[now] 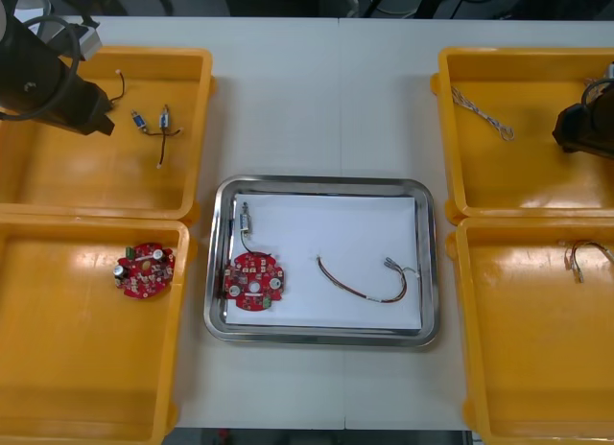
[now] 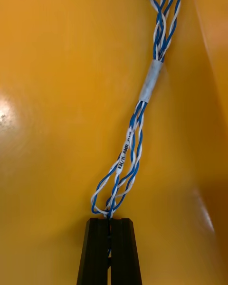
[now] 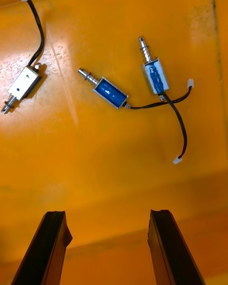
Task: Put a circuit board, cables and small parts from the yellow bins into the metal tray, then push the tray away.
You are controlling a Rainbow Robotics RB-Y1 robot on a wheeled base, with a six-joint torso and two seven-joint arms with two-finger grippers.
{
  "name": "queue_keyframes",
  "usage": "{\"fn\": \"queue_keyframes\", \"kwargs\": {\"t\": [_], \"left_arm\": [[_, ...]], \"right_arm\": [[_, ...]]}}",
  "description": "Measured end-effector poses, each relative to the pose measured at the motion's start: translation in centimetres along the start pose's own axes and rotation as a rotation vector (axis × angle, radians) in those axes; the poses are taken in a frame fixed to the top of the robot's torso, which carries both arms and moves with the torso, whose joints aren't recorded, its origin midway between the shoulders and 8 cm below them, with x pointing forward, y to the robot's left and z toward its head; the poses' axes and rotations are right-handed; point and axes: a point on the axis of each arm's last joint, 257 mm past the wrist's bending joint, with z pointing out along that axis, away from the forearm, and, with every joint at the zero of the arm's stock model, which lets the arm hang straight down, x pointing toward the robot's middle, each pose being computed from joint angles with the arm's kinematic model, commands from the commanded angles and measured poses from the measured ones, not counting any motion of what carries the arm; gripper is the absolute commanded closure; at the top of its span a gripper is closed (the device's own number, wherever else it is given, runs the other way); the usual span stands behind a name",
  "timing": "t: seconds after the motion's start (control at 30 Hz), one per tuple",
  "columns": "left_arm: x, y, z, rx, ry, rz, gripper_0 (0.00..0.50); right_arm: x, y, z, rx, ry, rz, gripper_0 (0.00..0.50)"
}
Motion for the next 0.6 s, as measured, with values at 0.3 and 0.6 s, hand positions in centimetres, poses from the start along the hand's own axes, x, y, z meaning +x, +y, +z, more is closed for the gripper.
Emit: {"fn": "queue_keyframes", "kwargs": {"t": [0.3, 0.6], "left_arm": [[0.0, 1.3, 0.7, 0.022, -0.005, 0.292, 0.000], [-1.2, 3.7, 1.1, 0.014, -0.012, 0.275, 0.000]], "right_arm": [[0.7, 1.5, -2.5, -0.014, 0.078, -0.046, 0.500], [1.2, 2.7, -4.3, -0.029, 0.125, -0.019, 0.500]]}}
